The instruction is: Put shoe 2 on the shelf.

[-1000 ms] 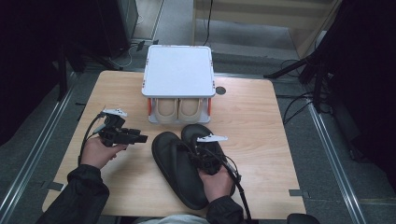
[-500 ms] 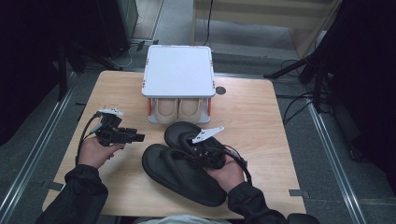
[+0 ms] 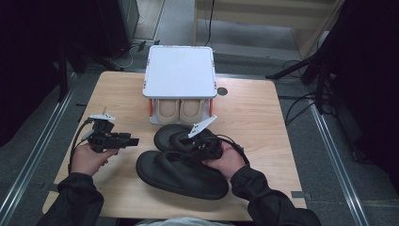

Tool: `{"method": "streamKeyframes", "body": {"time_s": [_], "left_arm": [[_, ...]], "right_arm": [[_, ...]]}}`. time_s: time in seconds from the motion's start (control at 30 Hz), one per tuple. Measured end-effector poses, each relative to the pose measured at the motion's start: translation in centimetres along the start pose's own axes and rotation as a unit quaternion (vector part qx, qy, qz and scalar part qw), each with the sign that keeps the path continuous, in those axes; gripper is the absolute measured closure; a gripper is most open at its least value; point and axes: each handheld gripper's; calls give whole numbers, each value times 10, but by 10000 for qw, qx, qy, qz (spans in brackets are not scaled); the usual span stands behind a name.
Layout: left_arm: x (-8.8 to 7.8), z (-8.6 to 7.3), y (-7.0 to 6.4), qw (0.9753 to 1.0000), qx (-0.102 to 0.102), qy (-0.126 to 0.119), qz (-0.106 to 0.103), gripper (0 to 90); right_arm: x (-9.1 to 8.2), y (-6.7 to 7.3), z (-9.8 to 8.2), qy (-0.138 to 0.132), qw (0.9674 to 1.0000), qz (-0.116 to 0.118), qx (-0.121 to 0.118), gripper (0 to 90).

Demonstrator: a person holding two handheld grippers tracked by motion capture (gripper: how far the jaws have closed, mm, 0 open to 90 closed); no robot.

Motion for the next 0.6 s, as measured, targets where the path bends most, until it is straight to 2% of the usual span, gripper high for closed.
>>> {"method": "streamKeyframes", "body": {"time_s": [0.33, 0.6], "left_arm": [[-11, -18, 3, 9997, -192, -77, 115, 432], [-16, -26, 4, 9993, -301, -113, 174, 431]], "right_arm": [[8, -14, 19, 107, 9993, 240, -262, 751], [2, -17, 36, 174, 9981, 364, -465, 750]]}}
Point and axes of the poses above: each handheld gripper's, and its own axes: x roughly forward along the jaws, z roughly out of its top, y roughly to its left, and after that the axes turned 12 degrees about y, right-handed
